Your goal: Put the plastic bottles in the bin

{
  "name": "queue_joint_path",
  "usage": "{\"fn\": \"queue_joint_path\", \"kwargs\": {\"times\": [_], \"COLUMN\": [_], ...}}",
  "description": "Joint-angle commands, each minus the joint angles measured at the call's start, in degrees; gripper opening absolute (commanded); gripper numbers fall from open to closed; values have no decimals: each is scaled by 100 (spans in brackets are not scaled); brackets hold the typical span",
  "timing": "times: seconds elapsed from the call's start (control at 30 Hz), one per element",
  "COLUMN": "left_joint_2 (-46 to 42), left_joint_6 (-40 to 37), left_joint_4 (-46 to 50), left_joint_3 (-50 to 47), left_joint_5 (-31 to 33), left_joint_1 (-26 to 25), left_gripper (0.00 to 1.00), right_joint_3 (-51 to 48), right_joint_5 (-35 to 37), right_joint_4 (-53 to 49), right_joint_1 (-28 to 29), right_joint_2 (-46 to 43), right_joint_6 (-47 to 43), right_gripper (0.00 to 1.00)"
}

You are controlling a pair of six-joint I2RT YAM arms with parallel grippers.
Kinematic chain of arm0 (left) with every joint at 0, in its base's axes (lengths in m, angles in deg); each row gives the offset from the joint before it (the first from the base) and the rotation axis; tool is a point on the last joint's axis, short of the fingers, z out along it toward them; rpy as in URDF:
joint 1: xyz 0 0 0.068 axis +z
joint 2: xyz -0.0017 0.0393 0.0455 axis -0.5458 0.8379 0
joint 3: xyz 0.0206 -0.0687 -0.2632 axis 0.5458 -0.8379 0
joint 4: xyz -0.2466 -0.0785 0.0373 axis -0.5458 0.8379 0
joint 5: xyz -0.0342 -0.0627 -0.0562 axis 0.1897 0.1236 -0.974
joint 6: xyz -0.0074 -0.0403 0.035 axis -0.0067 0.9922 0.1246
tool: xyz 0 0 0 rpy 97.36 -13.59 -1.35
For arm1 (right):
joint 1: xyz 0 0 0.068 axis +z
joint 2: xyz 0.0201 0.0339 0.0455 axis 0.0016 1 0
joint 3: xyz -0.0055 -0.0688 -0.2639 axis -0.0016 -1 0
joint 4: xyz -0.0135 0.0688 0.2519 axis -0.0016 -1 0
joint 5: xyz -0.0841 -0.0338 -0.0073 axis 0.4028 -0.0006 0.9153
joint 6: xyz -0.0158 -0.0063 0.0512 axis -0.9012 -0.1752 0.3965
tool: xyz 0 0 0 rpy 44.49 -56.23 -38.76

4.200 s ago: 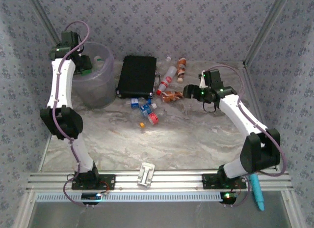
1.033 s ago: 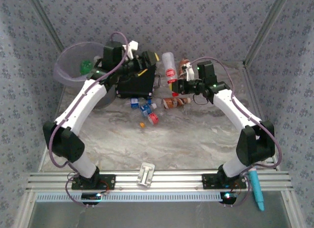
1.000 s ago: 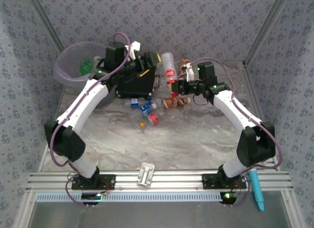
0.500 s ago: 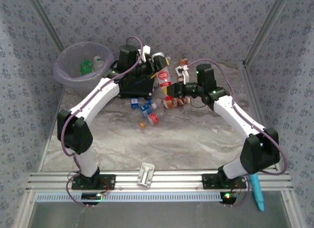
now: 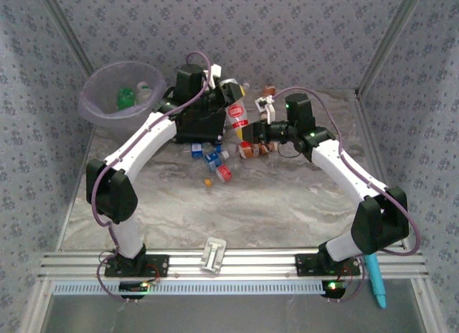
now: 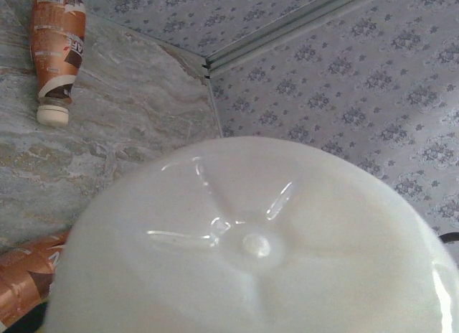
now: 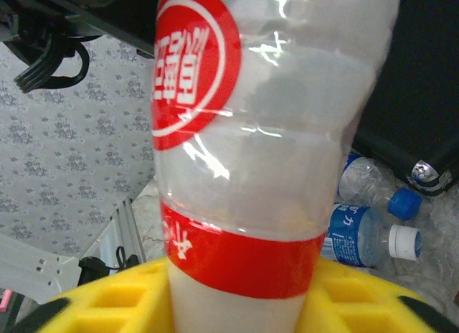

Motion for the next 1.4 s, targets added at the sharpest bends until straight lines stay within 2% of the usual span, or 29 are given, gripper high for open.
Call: {"fn": "queue_joint_path", "kwargs": {"times": [0.0,0.07,0.17,0.33,0.53,0.63,0.7,0.8,0.97,1.07,1.23,1.37], "left_joint_2": [-4,13,23,-39,-30,-52,-95,-127,73,323,753,875], "left_joint_6": [-125,-228,-495,-1167,-1728,-2085,-2398,-2966,-3943,-4307,-4700,-4795], "left_joint_4": [34,227,670,1736,2874,3269,3405,3391,3119,2939,3128,3507], "left_joint_3": [424,616,1020,2077,3454,3908,4039,4043,4058,4076,4210,4098], "left_joint_5": [43,49,63,250,623,1324,2033,2914,4217,4700,5068,4959], "left_joint_1": [-3,43,220,841,2064,2688,3043,3398,3559,3561,3556,3529], "left_gripper": [39,39,38,38,38,38,39,40,40,40,40,43], "right_joint_3": [237,330,453,551,207,45,-38,-261,-454,-559,-664,-761], "right_joint_5": [-10,6,144,449,447,452,440,388,334,306,329,332], "right_joint_4": [-100,-208,-339,-773,-803,-761,-746,-749,-727,-697,-757,-786], "right_joint_1": [-5,-28,-80,-238,-466,-527,-586,-685,-836,-891,-967,-1091], "right_joint_2": [77,64,-72,-378,-495,-491,-487,-487,-470,-433,-463,-534], "right_joint_6": [-75,-75,-56,-188,-159,-162,-163,-163,-163,-145,-170,-189], "right_gripper": [59,73,80,82,82,81,81,81,81,81,80,80]}}
